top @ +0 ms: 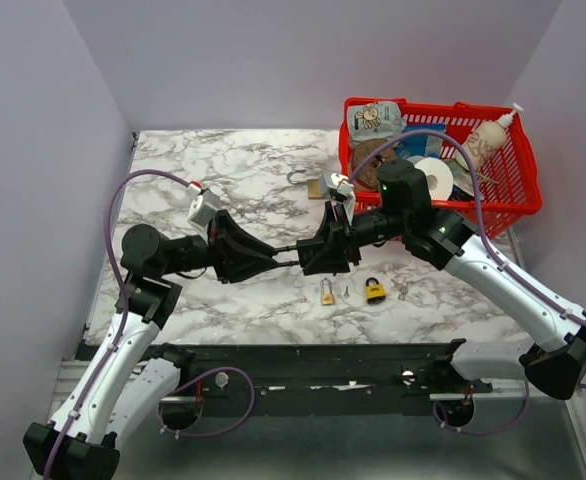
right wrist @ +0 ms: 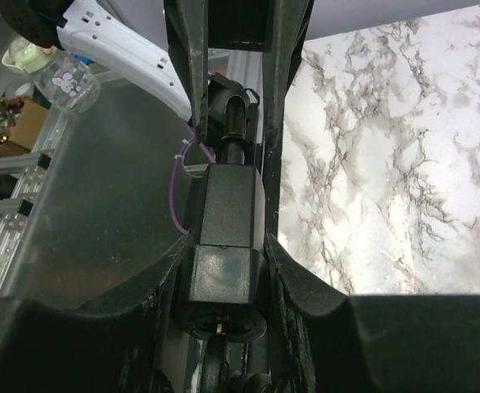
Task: Lock with the key
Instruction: Lock the lock.
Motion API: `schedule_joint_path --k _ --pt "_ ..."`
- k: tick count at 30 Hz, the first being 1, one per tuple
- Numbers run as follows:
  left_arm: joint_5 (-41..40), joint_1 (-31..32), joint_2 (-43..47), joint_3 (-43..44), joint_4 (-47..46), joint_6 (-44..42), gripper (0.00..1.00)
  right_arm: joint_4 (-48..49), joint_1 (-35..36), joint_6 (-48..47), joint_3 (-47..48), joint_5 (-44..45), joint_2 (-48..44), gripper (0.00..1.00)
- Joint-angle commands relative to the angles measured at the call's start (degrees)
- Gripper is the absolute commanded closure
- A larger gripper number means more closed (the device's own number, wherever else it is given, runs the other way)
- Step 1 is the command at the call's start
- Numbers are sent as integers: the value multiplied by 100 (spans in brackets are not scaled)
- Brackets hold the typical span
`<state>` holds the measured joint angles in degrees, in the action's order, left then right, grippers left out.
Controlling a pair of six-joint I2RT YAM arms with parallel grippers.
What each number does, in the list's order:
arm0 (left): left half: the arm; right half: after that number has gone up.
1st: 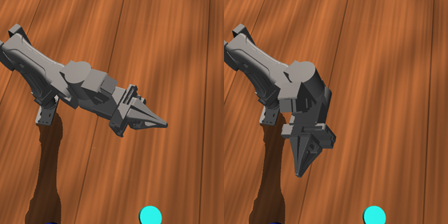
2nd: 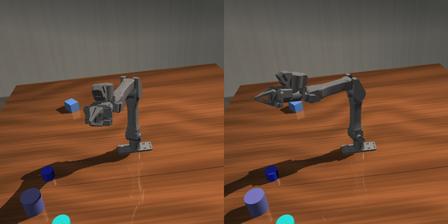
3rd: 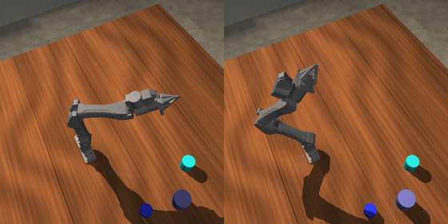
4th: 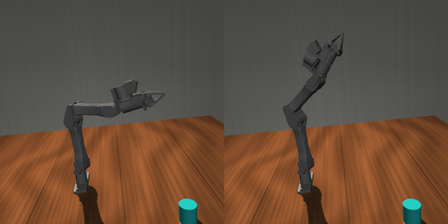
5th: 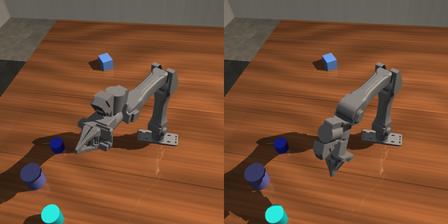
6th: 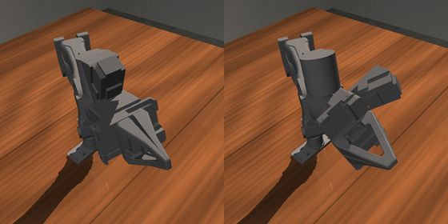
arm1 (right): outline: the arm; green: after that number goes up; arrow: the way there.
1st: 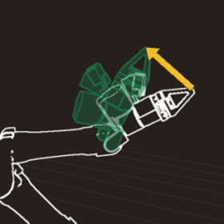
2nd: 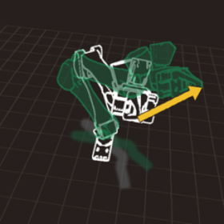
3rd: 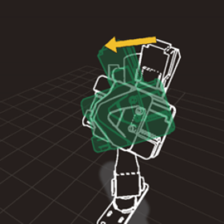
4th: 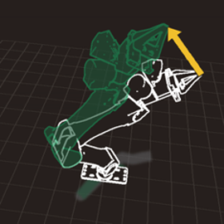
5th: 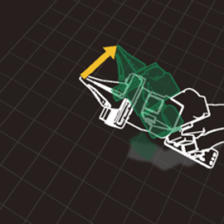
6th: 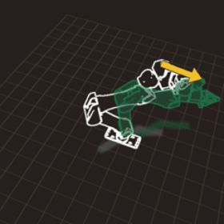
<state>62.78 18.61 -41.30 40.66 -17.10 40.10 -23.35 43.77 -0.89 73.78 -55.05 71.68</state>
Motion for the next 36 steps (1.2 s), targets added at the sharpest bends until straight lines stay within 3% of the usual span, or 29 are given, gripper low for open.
schedule_joint_path --k 1,8,14,28,36 --pt "-117 300 -62 -15 286 -248 60 516 9 36 348 -340 13 99" --pt "-170 459 -150 38 348 -336 78 595 9 71 357 -349 39 99" --pt "-214 573 -212 56 295 -301 100 674 0 80 330 -340 57 99" --pt "-249 688 -300 126 269 -257 100 587 141 -131 277 -384 101 99" --pt "-442 933 -519 205 304 -335 100 -2 264 -518 382 -718 390 99"
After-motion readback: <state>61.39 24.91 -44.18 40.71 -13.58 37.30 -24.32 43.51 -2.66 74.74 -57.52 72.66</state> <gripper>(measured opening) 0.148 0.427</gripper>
